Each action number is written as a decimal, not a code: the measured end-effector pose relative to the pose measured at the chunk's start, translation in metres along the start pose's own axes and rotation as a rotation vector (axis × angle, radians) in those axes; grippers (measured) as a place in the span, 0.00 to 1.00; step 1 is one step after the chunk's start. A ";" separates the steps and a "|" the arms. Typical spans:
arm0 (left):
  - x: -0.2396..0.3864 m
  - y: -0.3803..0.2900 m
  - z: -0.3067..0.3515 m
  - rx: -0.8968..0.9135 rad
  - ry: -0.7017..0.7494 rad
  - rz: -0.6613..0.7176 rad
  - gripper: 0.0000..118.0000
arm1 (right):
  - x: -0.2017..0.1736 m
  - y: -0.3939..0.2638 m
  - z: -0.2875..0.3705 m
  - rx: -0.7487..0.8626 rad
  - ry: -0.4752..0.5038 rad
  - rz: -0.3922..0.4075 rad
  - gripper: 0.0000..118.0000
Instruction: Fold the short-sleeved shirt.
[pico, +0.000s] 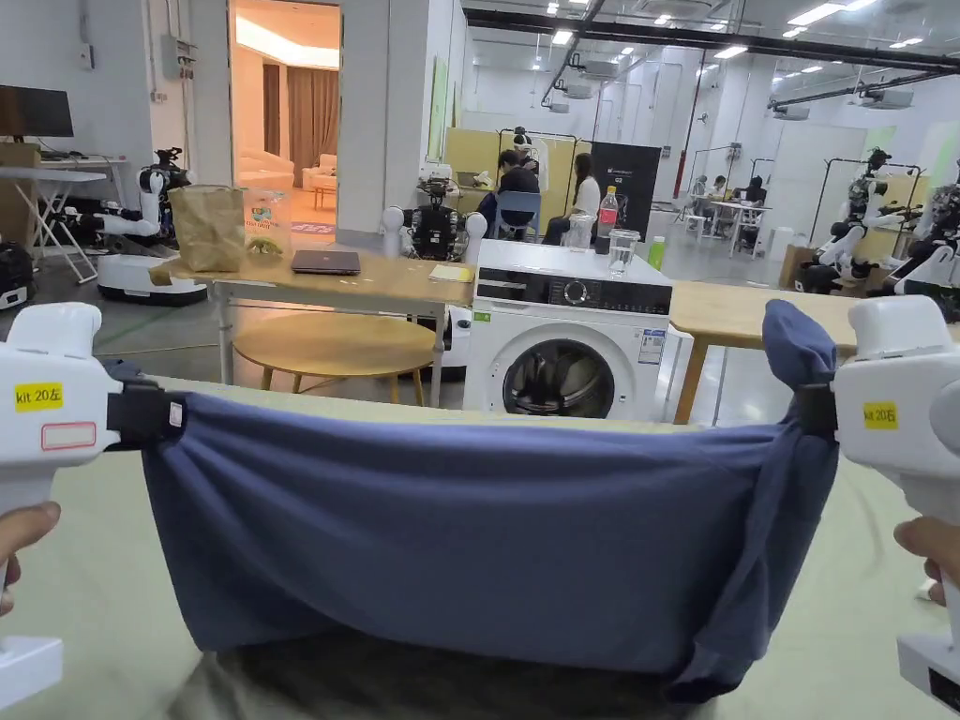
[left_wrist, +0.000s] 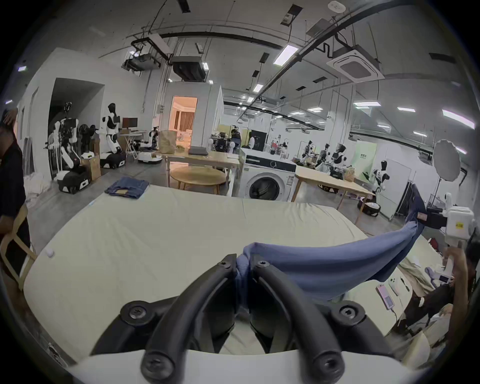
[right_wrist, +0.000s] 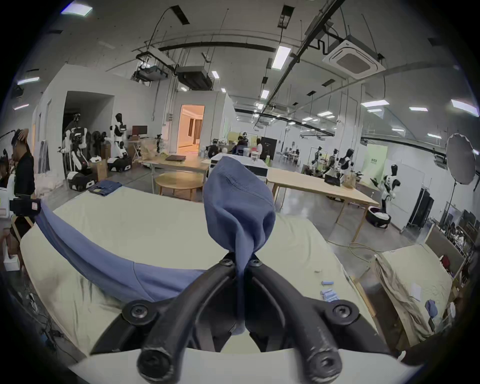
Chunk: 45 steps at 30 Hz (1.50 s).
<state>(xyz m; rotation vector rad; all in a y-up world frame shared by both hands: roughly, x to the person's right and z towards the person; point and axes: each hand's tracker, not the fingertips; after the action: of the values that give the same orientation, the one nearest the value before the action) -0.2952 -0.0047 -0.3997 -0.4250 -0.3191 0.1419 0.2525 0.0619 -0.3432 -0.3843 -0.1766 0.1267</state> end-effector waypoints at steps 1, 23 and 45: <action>0.000 -0.007 0.002 -0.008 -0.002 0.001 0.03 | -0.001 -0.006 0.001 -0.014 0.008 0.002 0.02; -0.005 -0.202 -0.028 -0.347 0.080 0.070 0.03 | -0.055 -0.219 -0.063 -0.385 0.111 -0.091 0.06; 0.050 -0.175 -0.061 0.039 0.188 -0.113 0.31 | -0.138 -0.198 -0.060 0.059 0.066 -0.165 0.08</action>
<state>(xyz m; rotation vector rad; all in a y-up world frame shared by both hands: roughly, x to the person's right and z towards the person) -0.2162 -0.1757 -0.3647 -0.3772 -0.1549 -0.0019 0.1473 -0.1638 -0.3426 -0.3132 -0.1383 -0.0437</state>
